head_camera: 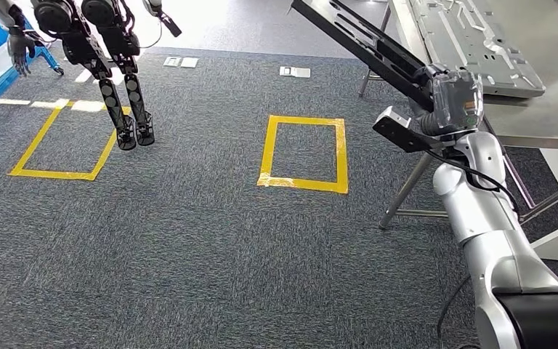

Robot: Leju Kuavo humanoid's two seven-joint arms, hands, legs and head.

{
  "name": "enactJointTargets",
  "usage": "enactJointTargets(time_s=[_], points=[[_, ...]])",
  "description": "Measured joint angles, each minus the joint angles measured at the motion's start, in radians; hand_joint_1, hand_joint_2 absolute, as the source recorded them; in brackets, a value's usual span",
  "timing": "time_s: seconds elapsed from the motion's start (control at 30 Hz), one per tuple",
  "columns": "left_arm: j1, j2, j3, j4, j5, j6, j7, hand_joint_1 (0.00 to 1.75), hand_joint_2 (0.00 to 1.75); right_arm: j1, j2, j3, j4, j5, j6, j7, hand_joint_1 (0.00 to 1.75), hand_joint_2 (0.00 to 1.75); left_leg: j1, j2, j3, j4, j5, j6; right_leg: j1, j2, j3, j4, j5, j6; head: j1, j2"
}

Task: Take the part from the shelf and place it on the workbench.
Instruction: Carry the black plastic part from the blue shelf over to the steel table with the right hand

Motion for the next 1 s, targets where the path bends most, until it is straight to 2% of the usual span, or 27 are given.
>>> enactJointTargets(time_s=[0.67,1.0], points=[[-0.001,-0.001,0.0,0.0,-0.009,-0.005,0.001,0.0,0.0,0.002,-0.024,-0.01,0.025,0.003,-0.01,0.013,1.73,1.75,0.0,0.0,-0.001,0.0,0.0,0.001,0.0,-0.001,-0.001,0.0,0.0,0.001,0.0,0.0],[-0.007,-0.002,0.0,0.0,-0.01,-0.001,0.001,0.0,0.0,0.025,-0.03,-0.025,0.033,0.047,-0.031,0.023,1.73,1.75,0.007,0.002,-0.002,0.0,0.0,0.0,0.001,-0.001,-0.001,0.001,0.001,0.001,0.0,0.0]])
